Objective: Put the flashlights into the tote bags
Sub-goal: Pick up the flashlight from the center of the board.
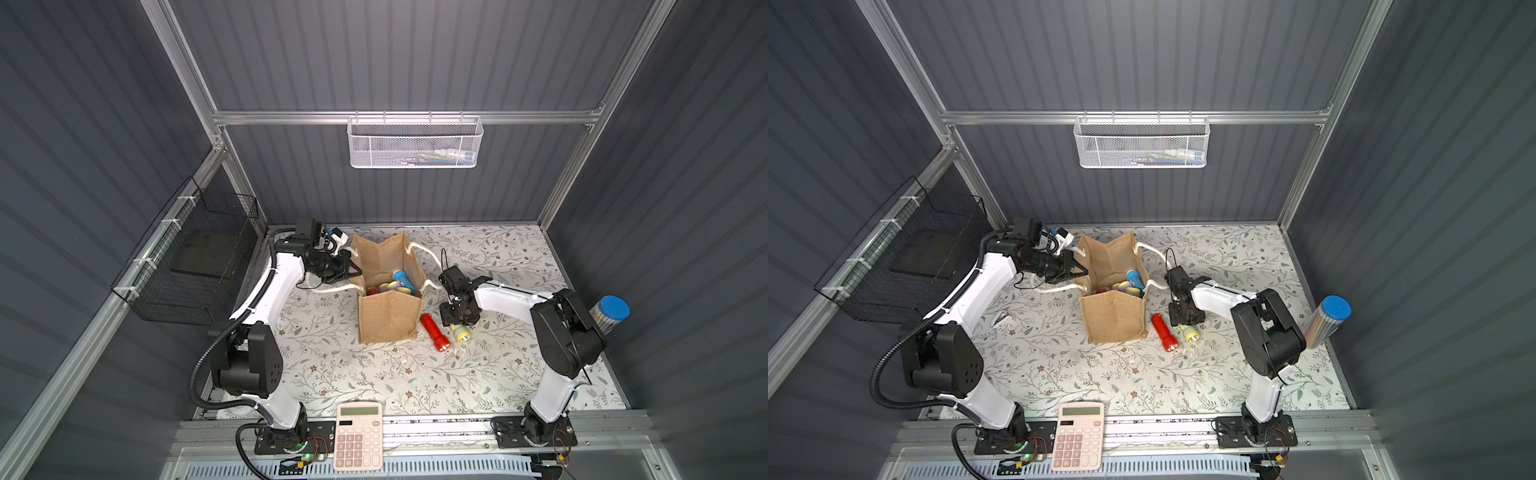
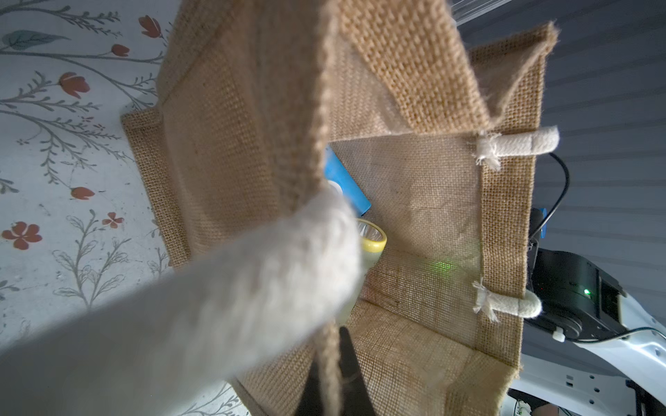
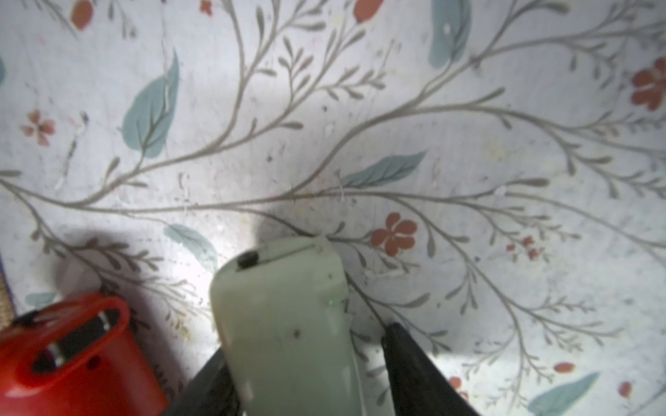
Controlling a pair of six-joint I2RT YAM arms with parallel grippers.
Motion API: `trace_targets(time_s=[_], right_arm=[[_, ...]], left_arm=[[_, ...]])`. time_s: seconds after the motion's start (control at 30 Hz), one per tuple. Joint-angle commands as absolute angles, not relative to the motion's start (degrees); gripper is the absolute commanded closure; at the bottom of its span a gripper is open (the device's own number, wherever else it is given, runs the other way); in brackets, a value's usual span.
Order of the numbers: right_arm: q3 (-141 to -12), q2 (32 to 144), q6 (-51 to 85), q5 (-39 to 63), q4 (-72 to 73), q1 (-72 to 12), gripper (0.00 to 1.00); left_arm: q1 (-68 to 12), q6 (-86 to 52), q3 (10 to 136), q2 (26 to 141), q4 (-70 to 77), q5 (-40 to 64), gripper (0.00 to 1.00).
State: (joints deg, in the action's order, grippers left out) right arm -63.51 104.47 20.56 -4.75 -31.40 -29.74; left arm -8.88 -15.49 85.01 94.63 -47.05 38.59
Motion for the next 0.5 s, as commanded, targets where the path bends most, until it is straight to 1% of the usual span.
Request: trace_targets(time_s=[0.0, 0.1, 0.27, 0.37, 0.47], right_arm=[[-64.61, 107.68, 21.09, -7.47, -33.22, -29.83, 0.4], [-64.83, 108.66, 21.07, -7.99, -33.41, -29.88, 0.42], [-63.76, 107.92, 21.36, -8.38, -34.09, -29.84, 0.59], [-62.3, 106.02, 21.47, -9.7, -34.79, -29.85, 0.65], [-60.64, 103.26, 21.25, -11.72, -35.3, -29.7, 0.68]], left_arm=[[-8.44, -14.82, 86.53, 95.17, -47.01, 38.5, 1.0], [-8.44, -14.68, 86.4, 95.1, -47.02, 38.49, 1.0], [-8.44, -14.71, 86.4, 95.03, -47.02, 38.5, 1.0], [-8.44, -14.59, 86.4, 94.87, -47.02, 38.5, 1.0], [-8.44, -14.57, 86.18, 94.75, -46.97, 38.67, 1.0]])
